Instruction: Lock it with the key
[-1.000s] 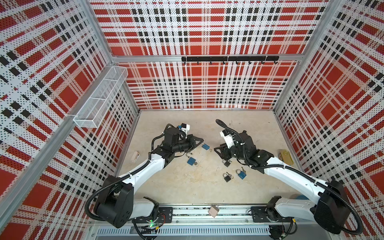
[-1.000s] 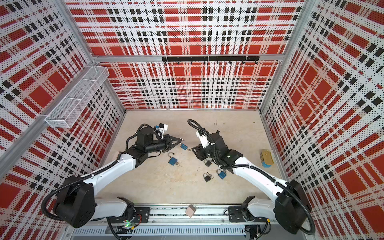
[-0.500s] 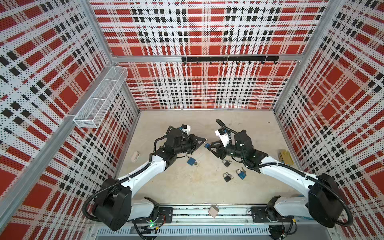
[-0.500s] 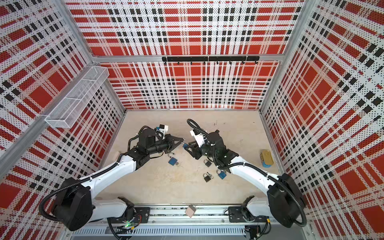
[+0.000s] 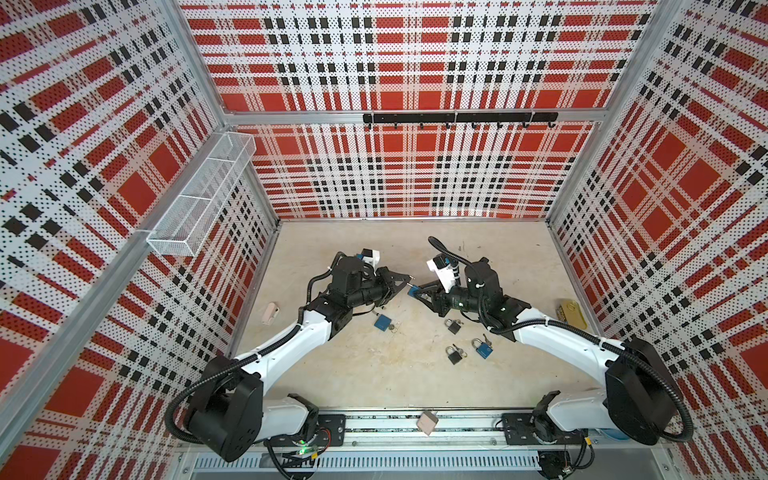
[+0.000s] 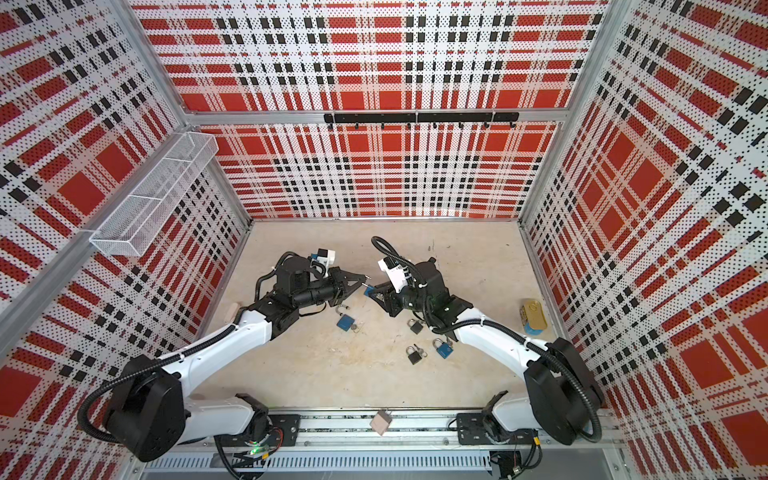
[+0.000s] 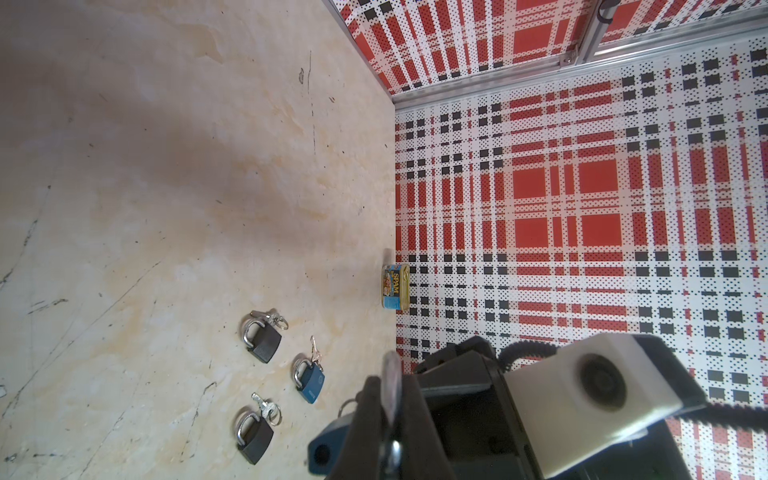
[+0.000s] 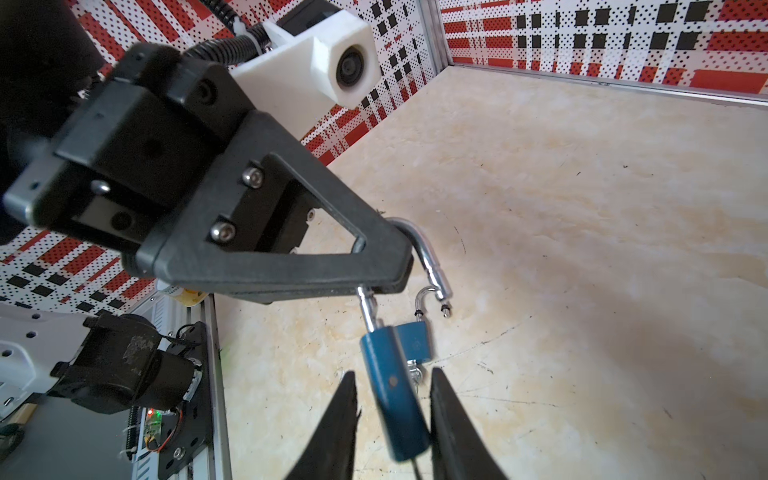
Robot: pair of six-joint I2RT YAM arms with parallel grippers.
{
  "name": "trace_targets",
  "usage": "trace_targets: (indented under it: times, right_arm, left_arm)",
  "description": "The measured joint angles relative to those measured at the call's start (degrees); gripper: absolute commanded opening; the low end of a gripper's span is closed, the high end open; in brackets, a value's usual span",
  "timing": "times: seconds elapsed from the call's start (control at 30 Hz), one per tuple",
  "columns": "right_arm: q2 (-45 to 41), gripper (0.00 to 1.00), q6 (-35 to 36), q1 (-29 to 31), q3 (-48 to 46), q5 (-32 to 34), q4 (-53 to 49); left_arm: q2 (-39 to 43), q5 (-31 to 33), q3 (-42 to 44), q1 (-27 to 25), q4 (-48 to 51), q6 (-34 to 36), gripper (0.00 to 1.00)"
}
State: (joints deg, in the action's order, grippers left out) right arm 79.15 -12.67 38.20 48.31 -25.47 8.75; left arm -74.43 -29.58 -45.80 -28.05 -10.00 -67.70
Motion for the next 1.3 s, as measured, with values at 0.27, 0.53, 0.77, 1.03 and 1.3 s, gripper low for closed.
trace_targets:
  times: [0.27,0.53,0.77,1.03,1.3]
  right_arm:
    - [0.9,0.22,-0.3,0.0,0.1,-0.7,1.0]
    - [0.9,0.24,-0.9,0.0,0.1,-2.2,1.3]
    - [0.8,0.0,-1.4,0.1,0.3,-2.8,1.8]
    - [0.5,0.0,-1.9,0.1,1.9,-2.9,-0.7]
    - [-1.8,0.0,-1.8,-0.2,3.7,-5.2,-11.3]
  left_arm:
    - [0.0,-0.2,0.0,0.0,-1.2,-0.6,0.0]
    - [0.0,-0.3,0.0,0.1,-1.6,-1.0,0.0]
    - [0.2,-0.5,0.2,0.4,-1.9,-1.3,0.0]
    - [1.2,-2.0,0.3,2.4,-1.3,0.0,0.32]
    - [4.2,0.4,-5.4,4.8,12.2,12.9,0.36]
